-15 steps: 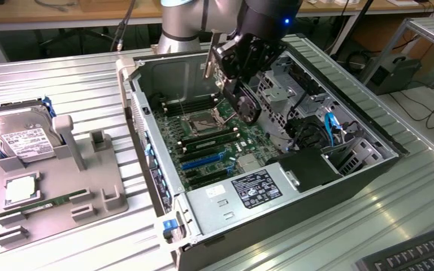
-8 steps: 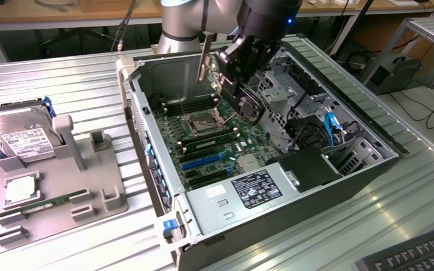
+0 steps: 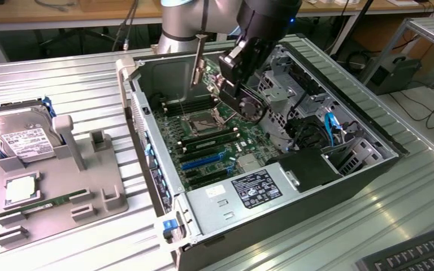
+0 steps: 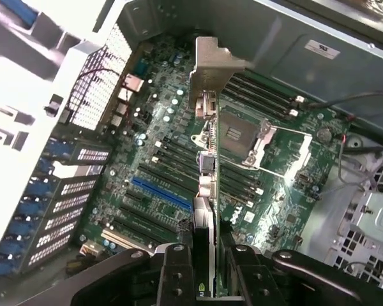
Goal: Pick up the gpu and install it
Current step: 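Insert the gpu into the slot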
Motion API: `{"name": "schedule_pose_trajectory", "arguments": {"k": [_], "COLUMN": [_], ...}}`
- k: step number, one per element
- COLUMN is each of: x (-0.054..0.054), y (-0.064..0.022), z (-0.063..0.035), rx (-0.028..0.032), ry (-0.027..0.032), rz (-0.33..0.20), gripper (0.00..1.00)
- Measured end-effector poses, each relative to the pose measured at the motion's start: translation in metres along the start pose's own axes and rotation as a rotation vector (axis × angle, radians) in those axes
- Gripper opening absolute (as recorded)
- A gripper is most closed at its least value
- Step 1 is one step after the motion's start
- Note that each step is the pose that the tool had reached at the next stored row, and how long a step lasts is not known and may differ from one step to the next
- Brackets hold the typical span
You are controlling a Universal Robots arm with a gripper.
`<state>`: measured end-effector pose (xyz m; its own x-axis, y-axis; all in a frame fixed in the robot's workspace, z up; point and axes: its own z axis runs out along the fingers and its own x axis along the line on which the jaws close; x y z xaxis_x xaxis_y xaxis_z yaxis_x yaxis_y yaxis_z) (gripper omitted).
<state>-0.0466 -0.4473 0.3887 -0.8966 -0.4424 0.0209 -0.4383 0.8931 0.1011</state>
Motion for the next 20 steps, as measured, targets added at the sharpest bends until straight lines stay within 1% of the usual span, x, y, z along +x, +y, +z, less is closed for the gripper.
{"name": "schedule_pose_trajectory", "arguments": {"k": [5, 8, 11, 15, 16, 20], "x": [0.0000, 0.0000, 0.0000, 0.0000, 0.0000, 0.0000], "y": [0.0000, 0.0000, -0.0001, -0.0001, -0.0001, -0.0001], "z": [0.0002, 0.0003, 0.0005, 0.0005, 0.0006, 0.0006], "rx": [0.0022, 0.0039, 0.0064, 0.0081, 0.0088, 0.0104], "ry": [0.0096, 0.0166, 0.0269, 0.0343, 0.0371, 0.0438], "rz": [-0.098, -0.169, -0.276, -0.354, -0.384, -0.463], "gripper": [0.26, 0.26, 0.26, 0.26, 0.26, 0.26]}}
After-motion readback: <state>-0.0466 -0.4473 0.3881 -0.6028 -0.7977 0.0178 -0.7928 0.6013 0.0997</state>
